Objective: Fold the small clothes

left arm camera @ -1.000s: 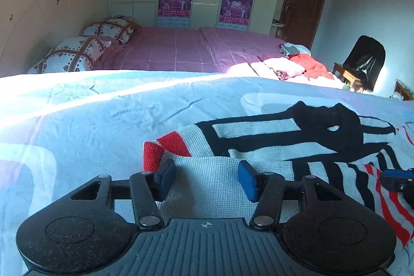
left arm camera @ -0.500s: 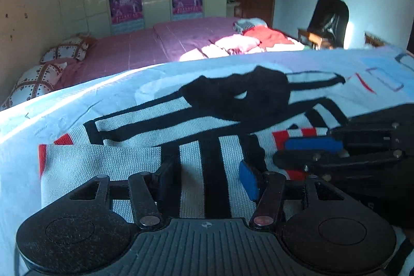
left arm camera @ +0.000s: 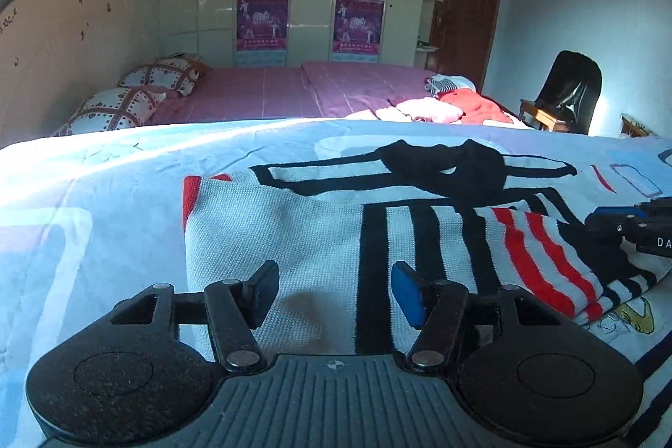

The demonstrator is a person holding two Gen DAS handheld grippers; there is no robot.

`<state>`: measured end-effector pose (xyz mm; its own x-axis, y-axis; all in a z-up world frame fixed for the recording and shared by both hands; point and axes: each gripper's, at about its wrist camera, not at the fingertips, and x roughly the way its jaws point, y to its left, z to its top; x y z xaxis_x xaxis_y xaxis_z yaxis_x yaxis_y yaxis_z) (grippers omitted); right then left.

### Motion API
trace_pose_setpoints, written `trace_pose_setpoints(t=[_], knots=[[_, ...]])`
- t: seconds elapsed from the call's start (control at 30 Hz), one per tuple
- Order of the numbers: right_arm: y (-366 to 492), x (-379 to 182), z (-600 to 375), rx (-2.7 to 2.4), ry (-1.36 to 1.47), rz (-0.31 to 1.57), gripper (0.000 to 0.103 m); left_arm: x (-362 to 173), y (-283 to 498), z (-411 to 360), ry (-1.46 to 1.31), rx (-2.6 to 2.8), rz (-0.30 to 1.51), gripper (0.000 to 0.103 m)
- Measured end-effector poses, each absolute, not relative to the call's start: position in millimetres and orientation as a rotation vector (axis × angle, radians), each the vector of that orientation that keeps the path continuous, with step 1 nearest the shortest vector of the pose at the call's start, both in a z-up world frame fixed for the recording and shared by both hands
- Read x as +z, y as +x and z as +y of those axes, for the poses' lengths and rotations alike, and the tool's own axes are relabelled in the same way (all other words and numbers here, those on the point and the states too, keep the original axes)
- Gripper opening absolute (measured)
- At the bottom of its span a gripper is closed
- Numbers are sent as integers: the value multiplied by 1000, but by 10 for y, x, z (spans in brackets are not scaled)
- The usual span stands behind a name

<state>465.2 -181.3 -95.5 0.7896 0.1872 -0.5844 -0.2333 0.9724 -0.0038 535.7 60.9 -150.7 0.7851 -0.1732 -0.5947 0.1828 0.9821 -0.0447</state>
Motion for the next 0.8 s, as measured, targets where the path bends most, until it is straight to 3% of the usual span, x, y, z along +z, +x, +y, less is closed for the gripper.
trace_pose_setpoints(t=[0.1, 0.47, 0.7, 0.8], knots=[[4690, -1136, -1710, 225, -143, 706, 18, -1662, 5358, 515, 97, -168, 666, 61], [4627, -1196, -1743, 194, -139, 680, 20, -1602, 5335, 481, 126, -141, 690, 62], [4517, -1038, -1776, 108, -178, 704, 27, -1538, 5038, 670, 179, -113, 662, 67], [4174, -831, -1995, 123, -90, 635, 40, -1485, 4778, 879, 139, -115, 661, 67]])
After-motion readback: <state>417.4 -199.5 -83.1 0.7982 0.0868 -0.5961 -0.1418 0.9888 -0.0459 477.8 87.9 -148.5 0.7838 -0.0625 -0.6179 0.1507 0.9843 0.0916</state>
